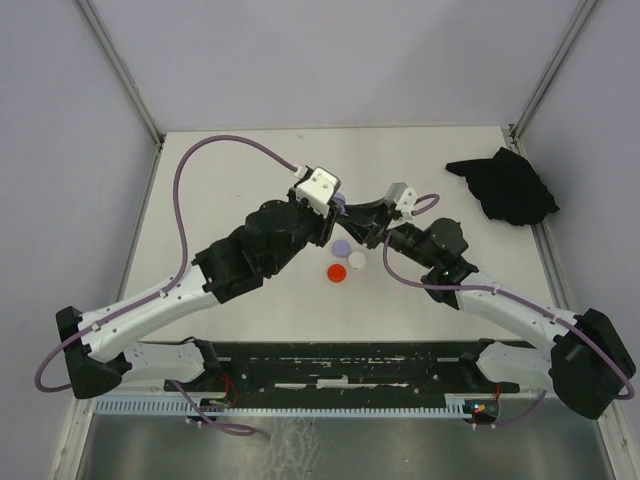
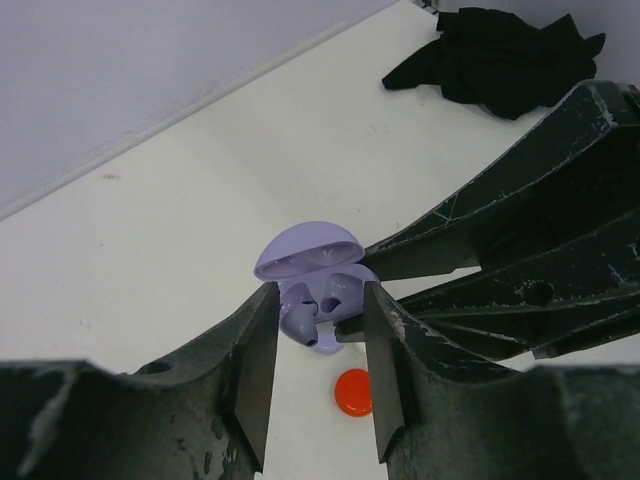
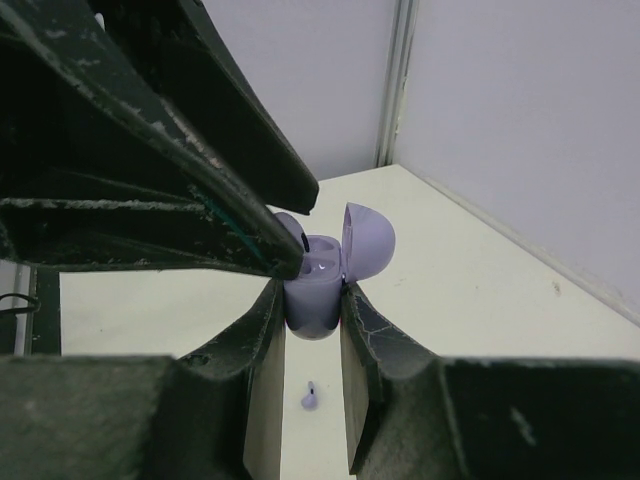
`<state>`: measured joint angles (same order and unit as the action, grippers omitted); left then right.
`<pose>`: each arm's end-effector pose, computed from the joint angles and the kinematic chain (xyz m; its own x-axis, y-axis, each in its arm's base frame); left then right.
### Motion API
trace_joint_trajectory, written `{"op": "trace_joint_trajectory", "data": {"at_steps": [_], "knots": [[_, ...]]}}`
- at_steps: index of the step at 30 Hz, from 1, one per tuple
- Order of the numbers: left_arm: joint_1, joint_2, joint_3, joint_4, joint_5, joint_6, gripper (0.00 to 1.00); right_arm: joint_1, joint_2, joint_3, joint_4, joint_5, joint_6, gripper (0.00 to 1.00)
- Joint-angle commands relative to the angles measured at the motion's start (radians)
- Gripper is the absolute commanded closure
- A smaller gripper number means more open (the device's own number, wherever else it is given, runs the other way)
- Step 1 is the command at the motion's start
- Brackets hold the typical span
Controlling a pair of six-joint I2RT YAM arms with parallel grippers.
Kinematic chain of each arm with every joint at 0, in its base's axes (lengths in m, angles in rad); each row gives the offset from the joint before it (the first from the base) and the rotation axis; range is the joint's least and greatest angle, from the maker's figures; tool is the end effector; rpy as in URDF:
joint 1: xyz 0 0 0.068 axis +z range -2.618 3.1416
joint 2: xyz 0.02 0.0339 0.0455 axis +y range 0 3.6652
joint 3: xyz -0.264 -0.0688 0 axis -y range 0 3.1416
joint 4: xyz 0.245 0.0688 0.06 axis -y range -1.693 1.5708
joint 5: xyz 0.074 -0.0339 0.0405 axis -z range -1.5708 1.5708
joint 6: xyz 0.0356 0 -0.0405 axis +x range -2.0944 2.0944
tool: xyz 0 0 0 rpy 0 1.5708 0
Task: Insert the wireless bluetooth earbuds into the charging case
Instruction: Place the earbud in the charging case, then adjust the earbud with the charging case.
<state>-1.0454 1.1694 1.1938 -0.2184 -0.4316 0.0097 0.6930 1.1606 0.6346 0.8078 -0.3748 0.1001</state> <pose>0.1456 -0.2215 0.4020 -0.0911 0.1746 -0.9804 0.5808 0.8090 0.0902 0.1914 0.1759 0.3143 0.1264 0.2259 -0.9659 -0.8821 0.4711 -0.0053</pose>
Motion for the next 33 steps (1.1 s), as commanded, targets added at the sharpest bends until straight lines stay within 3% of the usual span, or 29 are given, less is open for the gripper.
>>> {"op": "trace_joint_trajectory", "data": {"at_steps": [1,8,13,22,26,33], "knots": [[-0.01,-0.046,-0.034,0.049,0.022,-0.007,0.52,0.004,-0.042,0.017,0.098,0.017,0.017,0.98],[-0.008,-0.096,-0.028,0.063,-0.116,-0.079,0.28,0.005,-0.046,0.016,0.083,0.021,0.016,0.98],[0.014,-0.109,0.003,0.025,-0.129,-0.125,0.2,0.004,-0.05,0.017,0.072,0.02,0.014,0.98],[0.214,-0.13,0.027,-0.018,0.232,-0.233,0.17,0.005,-0.049,0.017,0.065,0.016,0.012,0.98],[0.232,-0.12,0.028,-0.01,0.355,-0.242,0.17,0.004,-0.047,0.016,0.062,0.015,0.011,0.98],[0.235,-0.092,0.022,-0.022,0.4,-0.244,0.16,0.005,-0.047,0.021,0.058,0.01,0.013,0.98]]}}
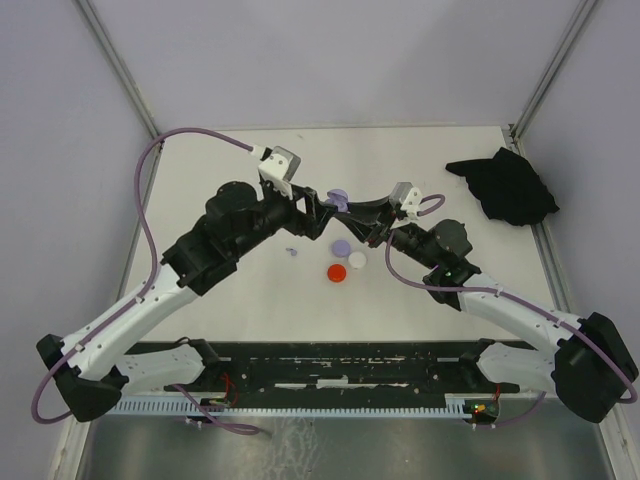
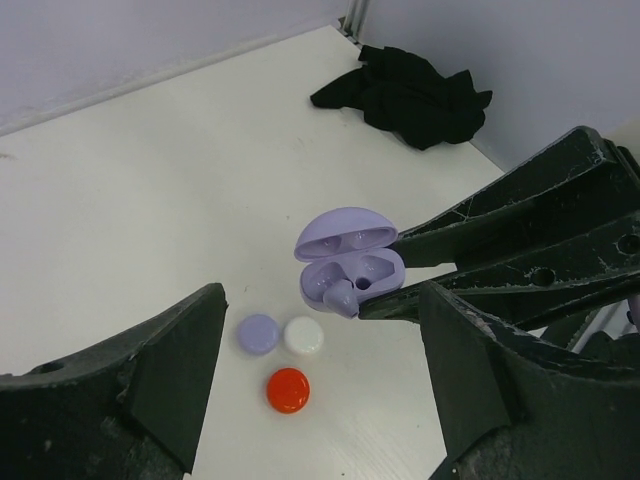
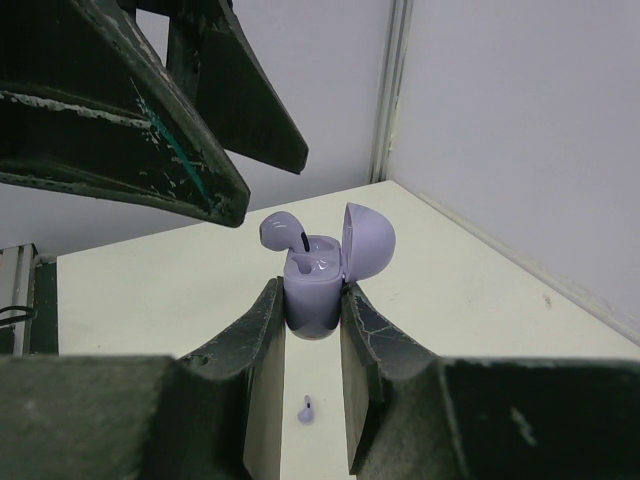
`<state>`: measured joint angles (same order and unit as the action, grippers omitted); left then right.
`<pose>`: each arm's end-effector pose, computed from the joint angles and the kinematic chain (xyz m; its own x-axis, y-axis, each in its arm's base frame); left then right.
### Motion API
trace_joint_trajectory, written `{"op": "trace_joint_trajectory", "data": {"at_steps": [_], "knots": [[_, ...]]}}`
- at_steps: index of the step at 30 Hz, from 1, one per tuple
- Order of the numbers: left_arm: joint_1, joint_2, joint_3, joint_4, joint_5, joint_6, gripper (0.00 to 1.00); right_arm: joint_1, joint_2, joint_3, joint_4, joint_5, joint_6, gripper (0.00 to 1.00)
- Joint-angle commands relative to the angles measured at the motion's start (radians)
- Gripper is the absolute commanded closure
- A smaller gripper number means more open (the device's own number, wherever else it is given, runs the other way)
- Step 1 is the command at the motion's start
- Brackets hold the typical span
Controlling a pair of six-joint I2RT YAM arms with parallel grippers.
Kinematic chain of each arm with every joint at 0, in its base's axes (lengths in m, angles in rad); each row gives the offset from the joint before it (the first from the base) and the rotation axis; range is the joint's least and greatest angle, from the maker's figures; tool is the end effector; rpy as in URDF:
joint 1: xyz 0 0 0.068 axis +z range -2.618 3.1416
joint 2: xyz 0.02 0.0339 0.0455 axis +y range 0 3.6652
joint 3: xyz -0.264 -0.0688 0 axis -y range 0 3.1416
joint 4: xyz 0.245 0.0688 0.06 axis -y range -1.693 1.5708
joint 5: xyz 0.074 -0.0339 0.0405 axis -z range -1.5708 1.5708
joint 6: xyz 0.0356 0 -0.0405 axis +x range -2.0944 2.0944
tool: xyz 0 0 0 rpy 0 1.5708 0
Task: Insert the wireless bluetooth earbuds into the charging case
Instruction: Adjust the earbud with the charging case, then adjust the earbud at the center of the board.
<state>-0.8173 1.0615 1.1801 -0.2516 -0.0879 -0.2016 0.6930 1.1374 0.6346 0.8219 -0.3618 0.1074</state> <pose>0.1637 -0.1699 0.4180 -0.2224 -0.0544 -0.9734 0.6353 0.7493 -0.1871 0.1878 0.1723 0.3213 0.1482 0.2534 -0.9560 -0.8770 0.4804 -0.0086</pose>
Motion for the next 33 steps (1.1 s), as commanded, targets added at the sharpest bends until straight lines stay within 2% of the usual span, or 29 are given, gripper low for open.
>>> {"op": "trace_joint_trajectory", "data": {"at_steps": [1,5,11,20,25,29,33], "knots": [[0.008,0.02,0.034,0.003,0.05,-0.033,0.17,0.004,-0.025,0.021,0.044,-0.004,0.006,0.98],[0.053,0.022,0.024,-0.011,0.046,-0.056,0.2,0.005,-0.032,0.021,0.039,-0.006,0.004,0.98],[0.137,0.023,0.006,-0.016,0.134,-0.088,0.28,0.005,-0.037,0.024,0.037,-0.014,0.007,0.98],[0.178,0.023,-0.013,-0.016,0.174,-0.111,0.27,0.004,-0.037,0.028,0.026,-0.015,0.009,0.98],[0.201,0.045,-0.02,-0.096,0.109,-0.118,0.25,0.004,-0.043,0.02,-0.041,0.023,-0.021,0.98],[0.202,0.119,-0.026,-0.214,0.041,-0.139,0.25,0.003,-0.07,-0.002,-0.111,0.052,-0.054,0.98],[0.202,0.2,-0.072,-0.266,-0.008,-0.179,0.25,0.004,-0.105,-0.03,-0.195,0.082,-0.087,0.98]]}}
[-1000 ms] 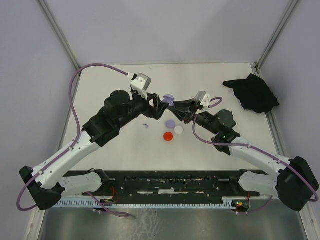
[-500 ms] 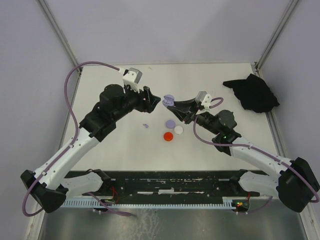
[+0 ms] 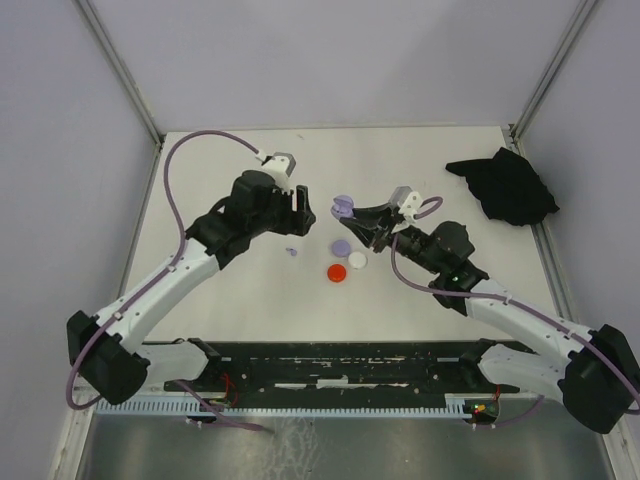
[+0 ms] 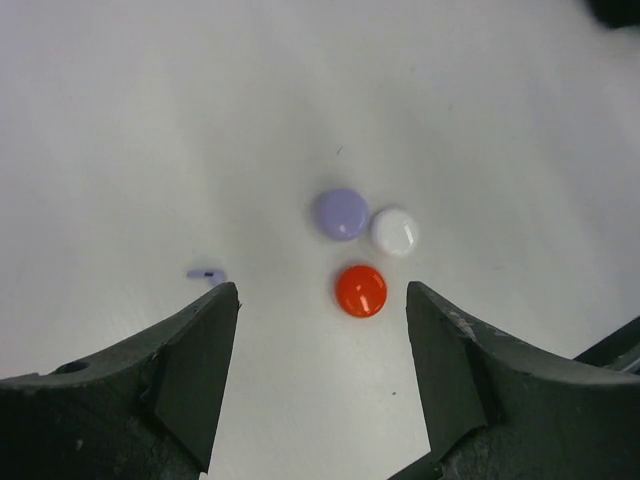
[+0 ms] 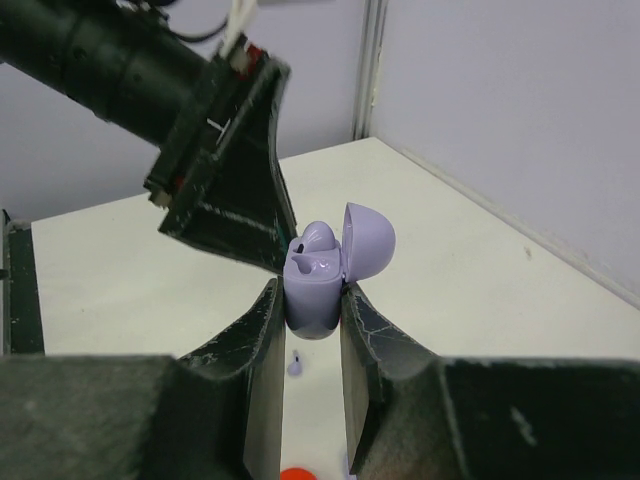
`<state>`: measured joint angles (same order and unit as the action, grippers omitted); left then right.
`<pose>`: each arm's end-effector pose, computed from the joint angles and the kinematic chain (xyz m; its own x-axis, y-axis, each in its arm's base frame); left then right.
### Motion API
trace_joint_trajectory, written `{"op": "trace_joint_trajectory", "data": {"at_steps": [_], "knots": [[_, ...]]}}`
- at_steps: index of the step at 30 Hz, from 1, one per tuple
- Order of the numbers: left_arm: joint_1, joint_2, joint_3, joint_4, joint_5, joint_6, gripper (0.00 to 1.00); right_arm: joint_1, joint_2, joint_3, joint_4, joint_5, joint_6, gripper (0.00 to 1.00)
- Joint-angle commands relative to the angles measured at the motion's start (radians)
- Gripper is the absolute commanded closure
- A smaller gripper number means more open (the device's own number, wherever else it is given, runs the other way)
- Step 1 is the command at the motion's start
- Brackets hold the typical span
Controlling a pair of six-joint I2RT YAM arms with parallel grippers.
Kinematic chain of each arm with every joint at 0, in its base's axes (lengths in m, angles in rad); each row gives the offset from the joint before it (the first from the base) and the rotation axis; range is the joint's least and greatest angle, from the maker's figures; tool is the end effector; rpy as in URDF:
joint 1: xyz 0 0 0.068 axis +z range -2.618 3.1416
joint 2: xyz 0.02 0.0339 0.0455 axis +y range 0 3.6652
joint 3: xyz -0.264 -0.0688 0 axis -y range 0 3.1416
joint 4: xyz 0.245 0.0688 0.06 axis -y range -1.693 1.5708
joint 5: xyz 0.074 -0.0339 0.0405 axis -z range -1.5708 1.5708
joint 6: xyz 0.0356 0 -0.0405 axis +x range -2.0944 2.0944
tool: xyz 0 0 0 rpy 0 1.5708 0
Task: Insert the wireless bluetooth earbuds into the charging case
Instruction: Adjust the earbud at the center of the board.
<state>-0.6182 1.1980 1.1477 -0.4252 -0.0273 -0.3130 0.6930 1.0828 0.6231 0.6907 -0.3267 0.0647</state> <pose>0.2198 -0.1551 0.3568 -0.5272 -0.0027 -0.8497 0.4175 0.8701 -0.2619 0.1829 0.1668 0.3164 0.1211 0.1802 -0.9762 -0.8550 0.5185 -0.0104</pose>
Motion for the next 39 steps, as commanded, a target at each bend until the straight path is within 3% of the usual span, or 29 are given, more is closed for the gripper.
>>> {"op": "trace_joint_trajectory", "data": {"at_steps": [1,7,21,32,39], "knots": [[0.002,0.081,-0.045,-0.101,-0.079,-0.069,0.25,0.004,-0.058,-0.028,-0.075,0.05,-0.049,0.98],[0.01,0.219,-0.041,-0.107,-0.095,0.036,0.24,0.005,-0.099,-0.074,-0.131,0.061,-0.065,0.98],[0.121,0.575,0.118,-0.076,0.104,0.236,0.23,0.004,-0.119,-0.106,-0.186,0.071,-0.079,0.98],[0.152,0.689,0.119,-0.079,0.211,0.251,0.26,0.005,-0.084,-0.108,-0.168,0.053,-0.069,0.98],[0.151,0.654,0.044,-0.125,0.24,0.192,0.31,0.004,-0.083,-0.109,-0.161,0.061,-0.07,0.98]]}}
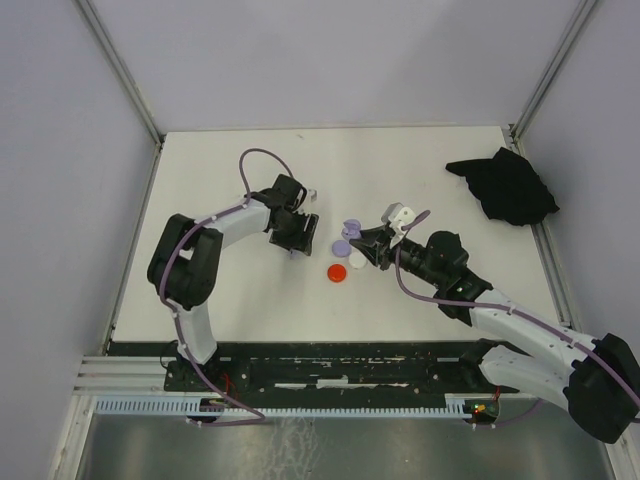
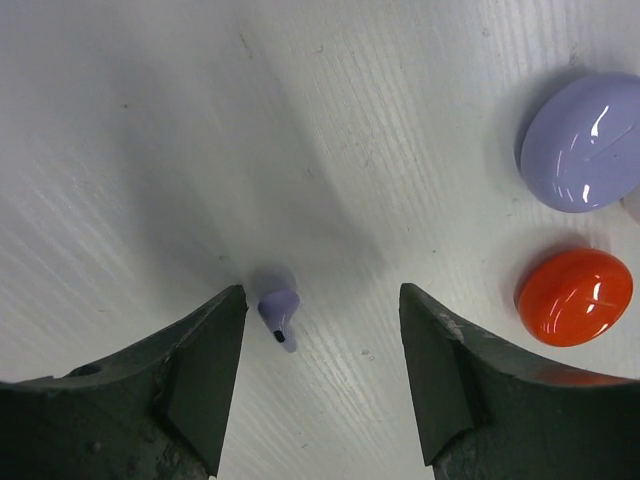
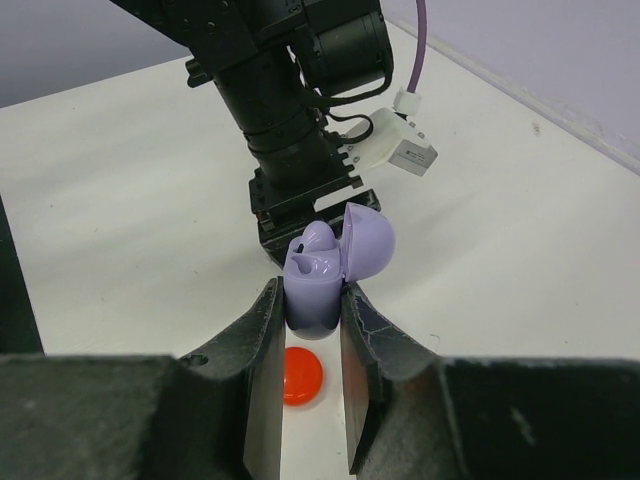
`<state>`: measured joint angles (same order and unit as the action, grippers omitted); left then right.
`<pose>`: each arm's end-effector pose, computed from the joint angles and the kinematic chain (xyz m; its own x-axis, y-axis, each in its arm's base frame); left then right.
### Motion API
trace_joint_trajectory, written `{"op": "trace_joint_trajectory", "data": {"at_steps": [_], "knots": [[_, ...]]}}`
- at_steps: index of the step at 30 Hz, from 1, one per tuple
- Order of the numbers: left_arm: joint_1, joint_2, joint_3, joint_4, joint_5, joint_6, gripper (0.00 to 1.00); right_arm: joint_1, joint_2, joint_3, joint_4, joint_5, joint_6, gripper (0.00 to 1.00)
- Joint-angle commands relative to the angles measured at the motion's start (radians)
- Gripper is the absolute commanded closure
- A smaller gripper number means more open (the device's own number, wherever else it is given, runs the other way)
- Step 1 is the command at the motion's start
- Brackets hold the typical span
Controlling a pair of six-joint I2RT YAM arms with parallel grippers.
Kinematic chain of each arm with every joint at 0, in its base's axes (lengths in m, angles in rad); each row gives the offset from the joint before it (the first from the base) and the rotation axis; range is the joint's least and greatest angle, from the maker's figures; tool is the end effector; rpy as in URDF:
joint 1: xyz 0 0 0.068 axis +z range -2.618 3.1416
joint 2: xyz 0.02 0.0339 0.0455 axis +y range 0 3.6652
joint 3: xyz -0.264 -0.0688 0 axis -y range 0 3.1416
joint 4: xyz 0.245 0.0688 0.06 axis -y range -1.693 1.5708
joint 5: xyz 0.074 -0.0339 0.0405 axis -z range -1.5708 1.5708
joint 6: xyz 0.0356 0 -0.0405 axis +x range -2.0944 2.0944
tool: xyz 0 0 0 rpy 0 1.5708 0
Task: Insert the wireless bluetooth earbuds into the charging case
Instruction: Adjust the earbud at the center of the board.
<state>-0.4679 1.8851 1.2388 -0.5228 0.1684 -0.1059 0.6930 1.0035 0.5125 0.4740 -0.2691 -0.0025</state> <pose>0.3329 -0.1749 0.1645 -0.8701 0.3229 -0.3725 0.4135 0.8895 -0.1947 0.1715 0.1547 0.2717 -0.0110 -0.0123 -0.9999 -0.8204 0.5718 0.0020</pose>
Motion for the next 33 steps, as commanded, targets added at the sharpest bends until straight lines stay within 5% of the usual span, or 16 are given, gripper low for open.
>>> {"op": "trace_joint_trajectory", "data": {"at_steps": [1,12,33], "knots": [[0.0,-0.039,-0.064,-0.031,0.045,-0.027,0.32,0.004,-0.001,0.003,0.06,0.003,-0.001,0.98],[-0.004,-0.029,-0.021,-0.093,-0.114,-0.138,0.37,0.004,0.03,0.007,0.091,-0.007,0.02,0.98],[-0.011,0.032,0.028,-0.084,-0.044,-0.217,0.38,0.005,0.033,0.011,0.082,-0.004,0.018,0.98]]}}
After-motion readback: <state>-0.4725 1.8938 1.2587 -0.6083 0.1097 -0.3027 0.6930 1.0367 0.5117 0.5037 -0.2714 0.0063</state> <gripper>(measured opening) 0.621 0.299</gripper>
